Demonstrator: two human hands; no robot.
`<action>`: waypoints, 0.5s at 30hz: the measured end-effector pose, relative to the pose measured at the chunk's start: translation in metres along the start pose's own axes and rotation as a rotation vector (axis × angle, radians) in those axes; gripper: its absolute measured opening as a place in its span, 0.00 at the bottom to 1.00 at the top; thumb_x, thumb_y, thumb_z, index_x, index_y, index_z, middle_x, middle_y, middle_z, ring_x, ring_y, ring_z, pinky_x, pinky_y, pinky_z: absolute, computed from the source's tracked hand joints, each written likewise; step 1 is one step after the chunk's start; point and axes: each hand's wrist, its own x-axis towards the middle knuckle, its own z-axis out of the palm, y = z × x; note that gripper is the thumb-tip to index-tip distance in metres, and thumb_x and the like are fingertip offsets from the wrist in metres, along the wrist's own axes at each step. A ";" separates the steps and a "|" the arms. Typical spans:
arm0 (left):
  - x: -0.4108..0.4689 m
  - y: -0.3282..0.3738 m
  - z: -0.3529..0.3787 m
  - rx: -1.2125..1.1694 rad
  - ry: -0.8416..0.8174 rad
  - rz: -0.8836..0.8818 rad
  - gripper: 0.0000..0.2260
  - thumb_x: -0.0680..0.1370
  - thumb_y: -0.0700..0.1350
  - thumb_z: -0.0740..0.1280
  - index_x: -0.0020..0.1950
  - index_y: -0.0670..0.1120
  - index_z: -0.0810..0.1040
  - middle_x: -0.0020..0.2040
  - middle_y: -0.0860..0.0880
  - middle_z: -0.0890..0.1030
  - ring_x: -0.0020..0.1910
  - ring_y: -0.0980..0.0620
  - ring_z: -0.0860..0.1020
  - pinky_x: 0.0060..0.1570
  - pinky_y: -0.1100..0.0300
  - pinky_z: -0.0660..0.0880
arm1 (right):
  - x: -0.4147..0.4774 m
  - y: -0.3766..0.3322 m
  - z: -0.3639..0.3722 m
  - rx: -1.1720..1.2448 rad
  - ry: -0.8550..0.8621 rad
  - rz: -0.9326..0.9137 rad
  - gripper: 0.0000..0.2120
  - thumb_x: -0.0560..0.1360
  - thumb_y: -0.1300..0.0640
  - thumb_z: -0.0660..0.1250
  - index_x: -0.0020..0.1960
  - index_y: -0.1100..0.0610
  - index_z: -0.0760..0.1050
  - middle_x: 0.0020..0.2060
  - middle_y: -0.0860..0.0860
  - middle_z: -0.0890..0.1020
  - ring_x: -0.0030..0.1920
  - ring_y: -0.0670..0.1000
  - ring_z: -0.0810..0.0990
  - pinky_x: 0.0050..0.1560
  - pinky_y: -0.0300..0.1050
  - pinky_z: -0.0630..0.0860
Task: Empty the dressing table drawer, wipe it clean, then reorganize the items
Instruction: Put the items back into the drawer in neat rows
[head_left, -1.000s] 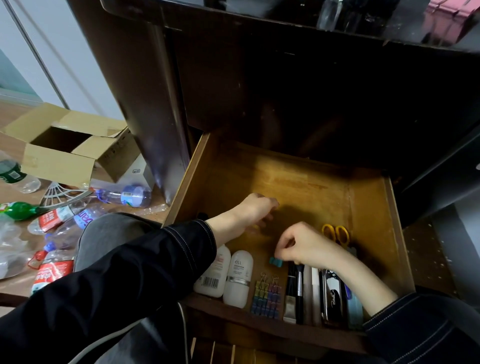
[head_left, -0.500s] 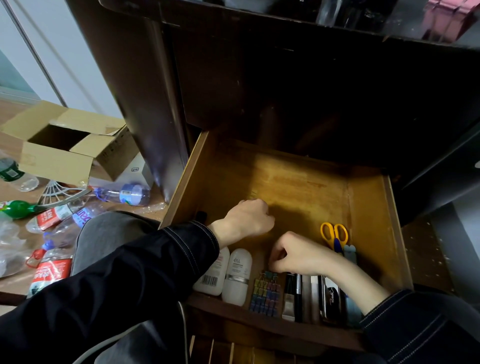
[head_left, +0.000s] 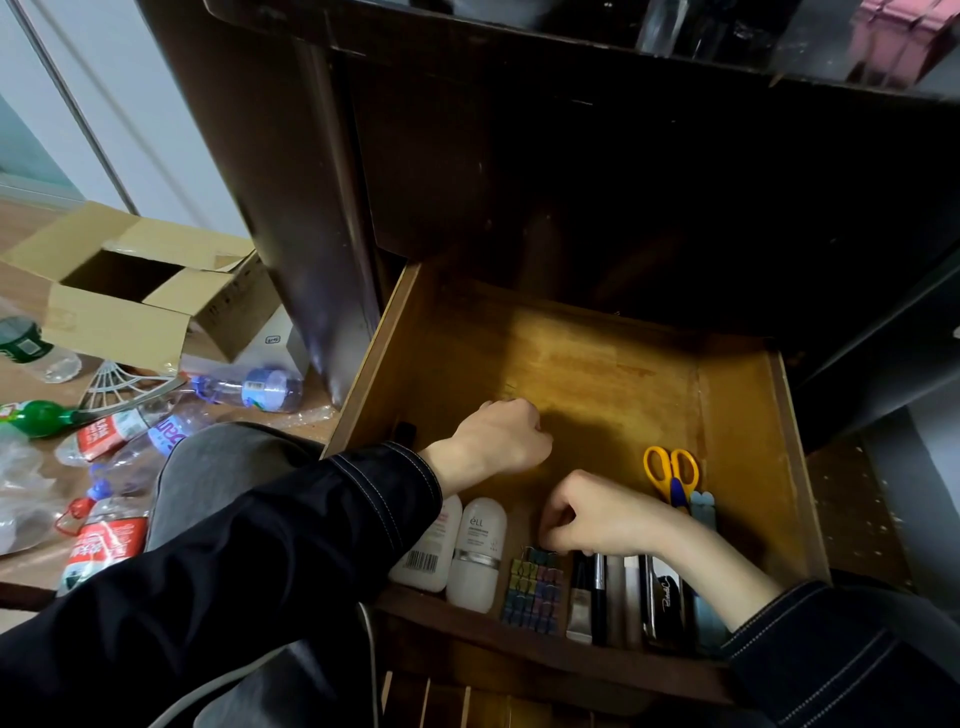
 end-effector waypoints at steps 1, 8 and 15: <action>0.000 0.000 0.000 -0.001 0.000 -0.001 0.13 0.80 0.46 0.59 0.48 0.40 0.80 0.43 0.44 0.80 0.47 0.42 0.74 0.42 0.56 0.69 | 0.000 0.000 0.000 0.002 -0.004 0.000 0.08 0.72 0.55 0.70 0.42 0.59 0.83 0.38 0.60 0.85 0.31 0.50 0.78 0.33 0.49 0.73; -0.001 0.001 -0.002 -0.013 -0.011 -0.016 0.12 0.79 0.42 0.58 0.46 0.40 0.81 0.41 0.43 0.80 0.45 0.41 0.75 0.40 0.56 0.69 | 0.002 0.001 0.001 -0.029 -0.013 0.000 0.10 0.74 0.52 0.69 0.48 0.58 0.84 0.42 0.59 0.84 0.37 0.49 0.74 0.37 0.47 0.68; 0.004 -0.002 -0.005 -0.028 -0.008 -0.025 0.16 0.76 0.40 0.58 0.55 0.41 0.83 0.50 0.43 0.84 0.49 0.43 0.81 0.52 0.49 0.81 | 0.000 0.000 0.000 -0.042 -0.047 0.049 0.13 0.75 0.55 0.65 0.51 0.62 0.81 0.37 0.52 0.77 0.37 0.51 0.72 0.38 0.48 0.66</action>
